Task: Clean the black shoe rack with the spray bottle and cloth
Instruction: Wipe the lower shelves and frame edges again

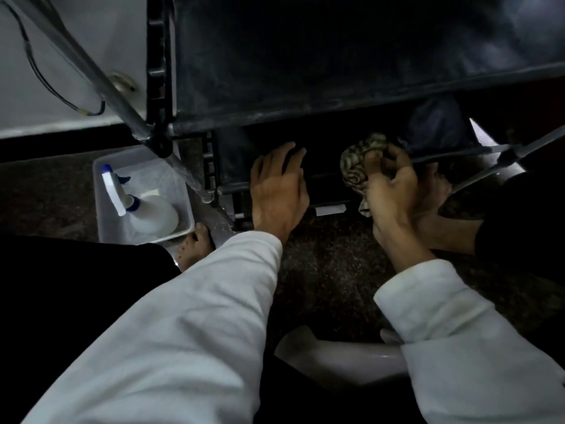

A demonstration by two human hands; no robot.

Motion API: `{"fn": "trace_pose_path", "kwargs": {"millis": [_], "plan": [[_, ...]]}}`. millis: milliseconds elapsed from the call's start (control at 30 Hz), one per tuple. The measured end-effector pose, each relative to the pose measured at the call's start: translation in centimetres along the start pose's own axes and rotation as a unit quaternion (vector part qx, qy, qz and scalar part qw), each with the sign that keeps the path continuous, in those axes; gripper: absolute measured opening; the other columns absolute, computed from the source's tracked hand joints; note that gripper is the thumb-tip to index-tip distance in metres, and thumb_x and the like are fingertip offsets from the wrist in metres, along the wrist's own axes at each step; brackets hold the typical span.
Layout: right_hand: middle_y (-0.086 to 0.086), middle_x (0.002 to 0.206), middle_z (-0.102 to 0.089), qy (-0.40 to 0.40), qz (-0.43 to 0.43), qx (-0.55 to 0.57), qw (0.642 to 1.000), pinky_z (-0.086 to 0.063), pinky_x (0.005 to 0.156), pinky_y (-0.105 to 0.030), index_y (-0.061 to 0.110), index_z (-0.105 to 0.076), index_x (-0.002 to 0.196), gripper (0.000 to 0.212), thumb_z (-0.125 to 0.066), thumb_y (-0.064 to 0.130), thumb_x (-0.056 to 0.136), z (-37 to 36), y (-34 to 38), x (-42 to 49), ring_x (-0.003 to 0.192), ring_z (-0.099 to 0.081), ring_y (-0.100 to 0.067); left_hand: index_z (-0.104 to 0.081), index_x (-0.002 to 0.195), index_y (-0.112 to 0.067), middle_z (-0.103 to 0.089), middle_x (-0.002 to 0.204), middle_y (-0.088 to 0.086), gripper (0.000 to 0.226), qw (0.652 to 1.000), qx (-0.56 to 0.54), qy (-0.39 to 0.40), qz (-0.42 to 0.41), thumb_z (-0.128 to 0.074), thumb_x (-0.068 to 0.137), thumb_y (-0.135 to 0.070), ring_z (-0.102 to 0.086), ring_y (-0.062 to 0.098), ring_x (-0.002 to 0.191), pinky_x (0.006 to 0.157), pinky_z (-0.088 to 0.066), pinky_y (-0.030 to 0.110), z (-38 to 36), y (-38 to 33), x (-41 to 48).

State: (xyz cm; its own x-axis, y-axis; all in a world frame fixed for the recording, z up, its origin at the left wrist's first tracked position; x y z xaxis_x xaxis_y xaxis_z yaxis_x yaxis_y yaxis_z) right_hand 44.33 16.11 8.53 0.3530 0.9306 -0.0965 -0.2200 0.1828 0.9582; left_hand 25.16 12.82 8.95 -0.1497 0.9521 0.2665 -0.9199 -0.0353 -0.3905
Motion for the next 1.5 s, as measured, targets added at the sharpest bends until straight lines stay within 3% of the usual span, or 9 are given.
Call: {"fn": "trace_pose_path", "kwargs": {"millis": [100,200,400,600,900,1067,1133,1300,1500], "plan": [[0.007,0.107,-0.068,0.020,0.072,-0.041,0.996,-0.053,0.084,-0.015,0.039,-0.044,0.141,0.048,-0.057,0.028,0.097,-0.5,0.8,-0.2,0.096,-0.065,0.003,-0.038,0.150,-0.024,-0.024,0.162,0.004,0.049,0.992,0.067,0.101,0.042,-0.030,0.104,-0.039,-0.014,0.022,0.151,0.121,-0.005,0.052,-2.9,1.0,0.6],[-0.003,0.126,-0.056,0.027,0.151,-0.156,0.976,-0.041,0.085,-0.011,0.039,-0.045,0.144,0.045,-0.050,0.029,0.100,-1.3,1.0,-0.8,0.108,-0.057,-0.009,-0.015,0.157,-0.024,0.000,0.166,0.003,0.057,0.982,0.108,0.153,0.035,-0.015,0.105,-0.046,0.007,0.022,0.153,0.122,0.003,0.051,-4.5,1.7,0.3],[-0.007,0.130,-0.053,-0.031,0.222,-0.318,0.921,-0.051,0.083,-0.038,0.033,-0.052,0.141,0.041,-0.050,0.029,0.100,-1.2,0.8,-1.9,0.113,-0.053,-0.031,0.004,0.157,-0.024,0.021,0.163,0.005,0.080,0.977,0.083,0.199,0.000,-0.027,0.096,-0.064,0.026,0.027,0.148,0.120,0.013,0.050,-5.2,2.1,0.4],[-0.015,0.133,-0.048,-0.044,0.205,-0.162,0.964,-0.029,0.095,0.005,0.014,-0.054,0.139,0.057,-0.049,-0.008,0.086,-0.8,0.6,-2.0,0.110,-0.047,0.000,0.007,0.156,-0.026,0.024,0.162,0.006,0.094,0.971,0.104,0.214,-0.003,-0.037,0.087,-0.072,0.030,0.029,0.146,0.118,0.015,0.049,-5.7,2.6,0.6],[-0.009,0.144,-0.034,0.042,0.048,-0.061,0.996,-0.026,0.093,0.008,0.016,-0.052,0.141,0.054,-0.057,0.008,0.088,-0.5,0.6,-0.5,0.120,-0.042,-0.007,0.010,0.156,-0.027,0.026,0.161,0.003,0.081,0.973,0.042,0.223,0.034,-0.038,0.097,-0.055,0.032,0.024,0.145,0.118,0.019,0.044,-4.8,2.4,0.9],[-0.015,0.155,-0.016,0.132,0.140,-0.150,0.970,-0.031,0.112,-0.010,0.010,-0.035,0.151,0.096,-0.086,0.023,0.071,-1.4,1.3,-1.4,0.132,-0.027,-0.003,0.010,0.156,-0.027,0.027,0.161,0.002,0.073,0.970,0.012,0.239,0.050,-0.038,0.102,-0.039,0.033,0.022,0.145,0.119,0.019,0.043,-4.4,2.1,0.9],[-0.019,0.154,-0.023,0.113,0.194,-0.192,0.955,-0.023,0.108,0.000,0.005,-0.040,0.147,0.094,-0.089,0.022,0.070,-1.5,1.7,-1.5,0.130,-0.027,-0.003,0.010,0.156,-0.028,0.026,0.161,0.001,0.071,0.968,0.000,0.246,0.054,-0.037,0.103,-0.037,0.033,0.020,0.145,0.118,0.020,0.042,-4.2,2.1,1.0],[-0.011,0.142,-0.049,0.067,0.304,-0.381,0.871,-0.046,0.100,-0.042,0.013,-0.058,0.132,0.070,-0.084,0.035,0.071,-1.7,2.8,-1.5,0.128,-0.043,-0.036,0.005,0.157,-0.027,0.021,0.163,0.000,0.071,0.968,-0.036,0.243,0.051,-0.040,0.103,-0.032,0.030,0.018,0.146,0.118,0.020,0.036,-3.9,2.4,1.1],[-0.013,0.148,-0.041,0.116,0.325,-0.396,0.851,-0.055,0.087,-0.042,0.023,-0.057,0.137,0.067,-0.079,0.011,0.075,-3.2,1.4,-2.2,0.130,-0.041,-0.040,0.005,0.157,-0.026,0.019,0.163,0.001,0.071,0.967,-0.065,0.239,0.050,-0.041,0.103,-0.028,0.029,0.017,0.146,0.117,0.021,0.033,-4.0,2.7,1.1]]}}
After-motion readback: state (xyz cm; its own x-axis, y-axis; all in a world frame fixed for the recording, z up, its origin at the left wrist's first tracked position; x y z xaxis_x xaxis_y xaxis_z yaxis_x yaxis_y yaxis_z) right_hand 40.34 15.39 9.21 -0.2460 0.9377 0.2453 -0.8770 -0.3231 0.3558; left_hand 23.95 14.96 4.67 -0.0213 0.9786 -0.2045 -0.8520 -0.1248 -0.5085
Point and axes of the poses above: each hand's wrist, its own x-axis towards the middle knuckle, its own z-axis out of the back of the hand, y = z × x, the point moved 6 cm from there along x, towards the middle knuckle
